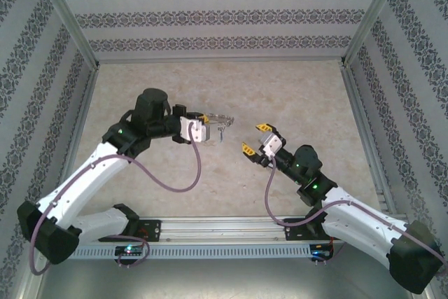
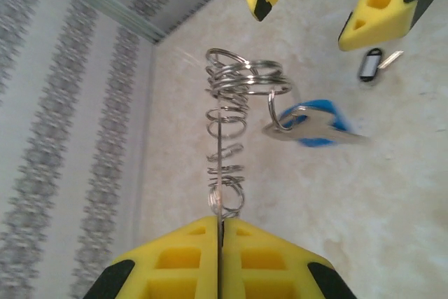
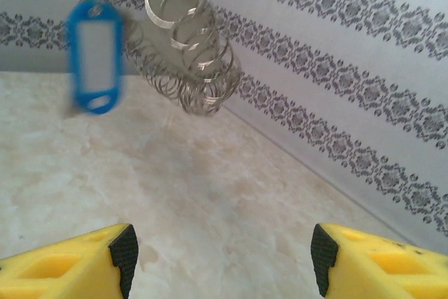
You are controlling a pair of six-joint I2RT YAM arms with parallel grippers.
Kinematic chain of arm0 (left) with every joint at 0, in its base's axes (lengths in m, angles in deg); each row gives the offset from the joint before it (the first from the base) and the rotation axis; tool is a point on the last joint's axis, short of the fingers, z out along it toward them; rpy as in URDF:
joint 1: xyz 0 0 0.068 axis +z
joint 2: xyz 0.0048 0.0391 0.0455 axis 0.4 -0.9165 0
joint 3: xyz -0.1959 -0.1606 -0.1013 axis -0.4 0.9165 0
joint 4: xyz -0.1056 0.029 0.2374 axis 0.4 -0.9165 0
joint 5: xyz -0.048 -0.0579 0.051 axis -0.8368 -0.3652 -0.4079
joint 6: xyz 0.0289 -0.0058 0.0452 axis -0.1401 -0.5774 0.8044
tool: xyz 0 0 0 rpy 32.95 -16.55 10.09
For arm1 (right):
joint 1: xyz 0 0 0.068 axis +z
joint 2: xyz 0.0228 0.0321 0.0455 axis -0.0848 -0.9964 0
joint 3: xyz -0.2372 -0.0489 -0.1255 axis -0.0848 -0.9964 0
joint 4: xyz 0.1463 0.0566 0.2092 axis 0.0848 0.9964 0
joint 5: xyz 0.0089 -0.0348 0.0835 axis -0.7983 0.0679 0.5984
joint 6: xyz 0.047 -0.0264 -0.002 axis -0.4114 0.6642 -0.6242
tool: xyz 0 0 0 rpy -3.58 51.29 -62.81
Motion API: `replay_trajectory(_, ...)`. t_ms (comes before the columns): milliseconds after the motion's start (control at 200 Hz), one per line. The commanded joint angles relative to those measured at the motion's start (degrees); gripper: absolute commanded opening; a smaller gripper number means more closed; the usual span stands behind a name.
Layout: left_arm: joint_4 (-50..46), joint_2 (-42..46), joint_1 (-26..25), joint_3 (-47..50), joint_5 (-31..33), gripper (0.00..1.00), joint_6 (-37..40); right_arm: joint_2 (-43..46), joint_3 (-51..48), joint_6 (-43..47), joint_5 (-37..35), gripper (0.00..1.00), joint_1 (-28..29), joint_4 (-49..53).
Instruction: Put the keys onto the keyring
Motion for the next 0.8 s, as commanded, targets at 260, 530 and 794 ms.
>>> replay_trajectory(260,-37.9,-17.7,1.9,-30.1,-7.5,0.0,-26.5,-1.2,0.0,-0.7,7.7,0.68,-0.9,-2.9)
replay_trajectory(530,-41.4,-20.9,2.0,-37.5,-3.8,0.0,-46.7,-4.4,-0.6,-0.6,6.2,0.67,-1.8,-5.2)
replay_trajectory(794,-39.6,-22.9,2.1,-42.9,-7.9,0.0,-63.1,-6.9,1.5,0.5,15.3,0.56,-1.8,-6.9)
